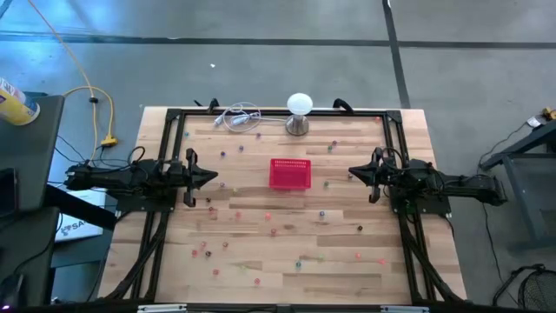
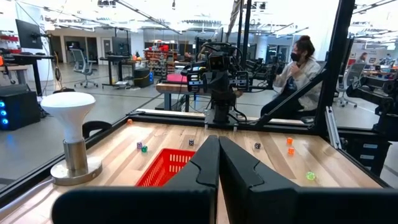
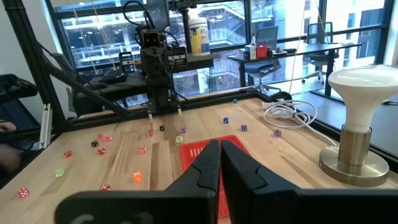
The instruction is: Pick & Place Dice
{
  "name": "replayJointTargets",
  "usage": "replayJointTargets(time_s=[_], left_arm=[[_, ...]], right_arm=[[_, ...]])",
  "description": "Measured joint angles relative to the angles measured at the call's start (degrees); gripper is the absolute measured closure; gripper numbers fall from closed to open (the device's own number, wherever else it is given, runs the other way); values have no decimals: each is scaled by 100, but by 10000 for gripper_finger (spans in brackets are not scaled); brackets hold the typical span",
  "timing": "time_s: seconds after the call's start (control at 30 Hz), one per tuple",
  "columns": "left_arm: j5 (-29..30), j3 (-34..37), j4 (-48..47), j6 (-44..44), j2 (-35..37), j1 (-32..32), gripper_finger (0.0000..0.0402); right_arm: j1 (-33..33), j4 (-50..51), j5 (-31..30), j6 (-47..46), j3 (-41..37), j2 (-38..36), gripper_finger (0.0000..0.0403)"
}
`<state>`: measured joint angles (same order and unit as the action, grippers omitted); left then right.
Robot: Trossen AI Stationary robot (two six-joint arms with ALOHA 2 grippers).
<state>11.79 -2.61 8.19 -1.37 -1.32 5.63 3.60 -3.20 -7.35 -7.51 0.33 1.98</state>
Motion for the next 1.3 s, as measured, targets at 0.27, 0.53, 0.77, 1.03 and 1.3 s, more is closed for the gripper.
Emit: replayJointTargets(time_s=[0.27, 0.53, 0.77, 1.03, 1.3], left_arm=[[0, 0, 0, 4, 0, 0, 401], [0, 0, 0, 35, 0, 0, 401], [1, 0, 1, 0, 0, 0, 401], [0, 0, 0, 0, 0, 0, 401], [28, 0, 145, 1392, -2, -11, 401]], right_arm=[[1, 1, -1, 1, 1, 1, 399], [2, 1, 0, 0, -1, 0, 399], [2, 2, 1, 0, -1, 1, 399], [1, 2, 0, 1, 0, 1, 399], [2, -1, 2, 1, 0, 1, 399]])
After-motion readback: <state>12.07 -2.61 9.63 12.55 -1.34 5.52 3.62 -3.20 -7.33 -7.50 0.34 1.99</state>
